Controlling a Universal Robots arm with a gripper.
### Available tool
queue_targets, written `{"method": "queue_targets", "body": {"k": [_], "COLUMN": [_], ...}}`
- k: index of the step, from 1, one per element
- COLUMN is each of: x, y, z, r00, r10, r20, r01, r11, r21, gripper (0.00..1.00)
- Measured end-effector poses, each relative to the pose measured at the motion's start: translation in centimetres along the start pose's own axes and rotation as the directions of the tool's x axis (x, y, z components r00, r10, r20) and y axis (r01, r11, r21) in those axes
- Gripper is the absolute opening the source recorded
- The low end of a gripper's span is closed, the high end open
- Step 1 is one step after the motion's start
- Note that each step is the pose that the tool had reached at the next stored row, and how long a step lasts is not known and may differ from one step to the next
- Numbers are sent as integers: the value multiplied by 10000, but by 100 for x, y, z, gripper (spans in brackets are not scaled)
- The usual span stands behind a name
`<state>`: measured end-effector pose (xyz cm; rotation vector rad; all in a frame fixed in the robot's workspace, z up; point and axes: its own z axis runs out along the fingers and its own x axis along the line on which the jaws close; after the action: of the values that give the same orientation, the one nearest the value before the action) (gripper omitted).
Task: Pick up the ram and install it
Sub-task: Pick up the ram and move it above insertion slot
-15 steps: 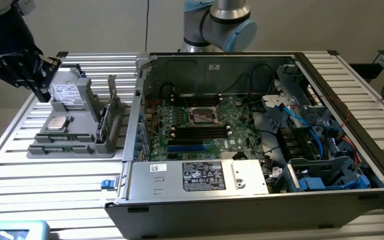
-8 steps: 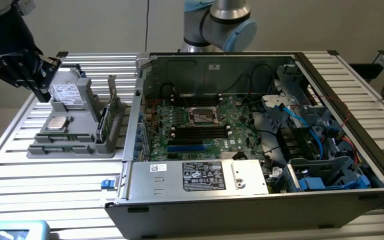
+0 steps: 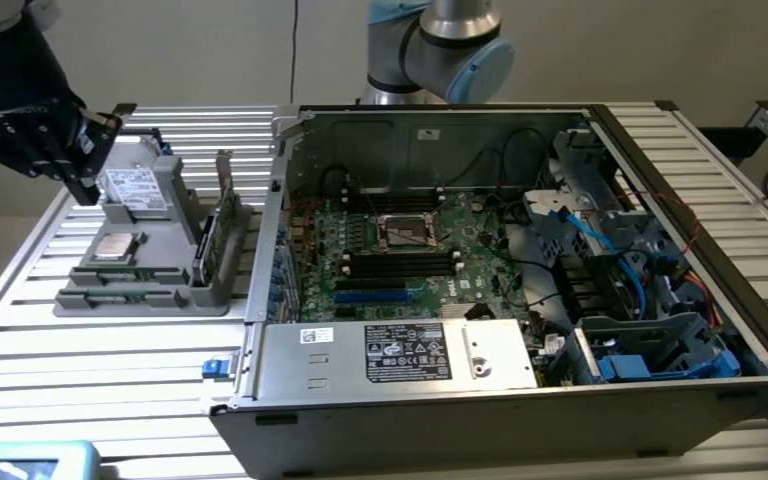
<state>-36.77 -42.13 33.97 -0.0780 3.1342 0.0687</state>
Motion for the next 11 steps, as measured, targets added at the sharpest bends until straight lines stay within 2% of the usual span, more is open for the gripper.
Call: {"method": "queue_targets", "body": {"k": [3,6,11], "x": [0,0,0], "y": [0,0,-1], "z": [5,10,18], "r00": [9985,9940,9799], "r10": [-555,-1092,-1995], "r20": [-24,-47,-86], "r01": [555,1092,1995], "r11": [9985,9940,9799], "r21": [-4,-10,-22], "gripper": [11,11,11]}}
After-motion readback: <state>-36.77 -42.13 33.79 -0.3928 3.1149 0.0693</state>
